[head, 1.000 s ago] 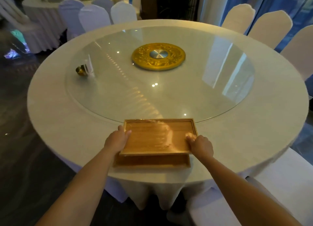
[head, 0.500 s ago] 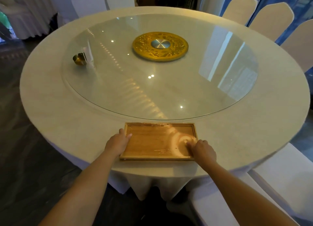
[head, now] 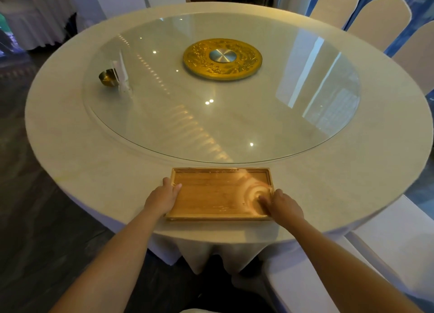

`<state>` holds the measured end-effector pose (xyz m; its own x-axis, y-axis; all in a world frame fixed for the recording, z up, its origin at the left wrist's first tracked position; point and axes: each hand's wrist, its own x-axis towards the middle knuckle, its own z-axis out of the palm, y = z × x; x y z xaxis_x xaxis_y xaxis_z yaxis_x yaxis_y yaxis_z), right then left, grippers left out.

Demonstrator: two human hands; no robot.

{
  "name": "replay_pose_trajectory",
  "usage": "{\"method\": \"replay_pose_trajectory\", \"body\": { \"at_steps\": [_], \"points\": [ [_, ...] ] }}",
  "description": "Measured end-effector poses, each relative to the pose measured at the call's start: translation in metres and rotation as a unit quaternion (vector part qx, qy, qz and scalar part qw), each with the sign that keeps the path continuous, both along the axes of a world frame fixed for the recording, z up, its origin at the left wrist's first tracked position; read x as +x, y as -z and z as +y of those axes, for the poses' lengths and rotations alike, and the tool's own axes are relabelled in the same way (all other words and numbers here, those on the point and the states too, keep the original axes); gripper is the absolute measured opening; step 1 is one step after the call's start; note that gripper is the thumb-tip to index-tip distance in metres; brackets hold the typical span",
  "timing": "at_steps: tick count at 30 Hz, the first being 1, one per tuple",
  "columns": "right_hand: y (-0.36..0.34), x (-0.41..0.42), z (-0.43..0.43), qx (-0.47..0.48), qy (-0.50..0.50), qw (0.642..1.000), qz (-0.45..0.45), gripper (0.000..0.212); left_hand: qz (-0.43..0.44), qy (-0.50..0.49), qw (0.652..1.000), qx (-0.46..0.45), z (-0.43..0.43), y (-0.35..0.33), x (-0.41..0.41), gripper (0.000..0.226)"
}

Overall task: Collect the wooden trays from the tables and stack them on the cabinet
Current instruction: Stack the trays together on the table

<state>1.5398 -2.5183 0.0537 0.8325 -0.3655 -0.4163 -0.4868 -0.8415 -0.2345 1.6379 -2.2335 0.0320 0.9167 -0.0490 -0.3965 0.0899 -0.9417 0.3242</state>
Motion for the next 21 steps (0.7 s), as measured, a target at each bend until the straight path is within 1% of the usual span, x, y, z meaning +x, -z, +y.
{"method": "replay_pose_trajectory", "body": {
  "at_steps": [2, 4, 7, 10, 12, 15, 21],
  "points": [
    [0.003, 0.000, -0.002, 0.043, 0.024, 0.999, -0.001, 0.054, 0.024, -0.031, 0.999, -0.036, 0.003, 0.002, 0.000, 0.056],
    [0.005, 0.001, -0.002, 0.118, 0.073, 0.990, -0.015, 0.053, 0.059, -0.054, 0.994, -0.072, 0.006, 0.004, 0.001, 0.063],
    [0.009, 0.005, -0.002, 0.209, 0.117, 0.970, -0.032, 0.055, 0.106, -0.076, 0.983, -0.127, 0.008, 0.007, 0.000, 0.067],
    [0.011, 0.008, 0.000, 0.268, 0.173, 0.947, -0.041, 0.054, 0.127, -0.109, 0.968, -0.188, 0.008, 0.009, -0.003, 0.067],
    [0.013, 0.010, 0.002, 0.303, 0.225, 0.925, -0.042, 0.060, 0.136, -0.124, 0.960, -0.212, 0.008, 0.010, -0.003, 0.067],
    [0.016, 0.011, 0.005, 0.331, 0.276, 0.901, -0.047, 0.064, 0.140, -0.131, 0.956, -0.224, 0.007, 0.012, -0.003, 0.066],
    [0.022, 0.013, 0.004, 0.327, 0.297, 0.895, -0.062, 0.061, 0.101, -0.146, 0.955, -0.240, 0.003, 0.014, -0.003, 0.059]
  ]
}}
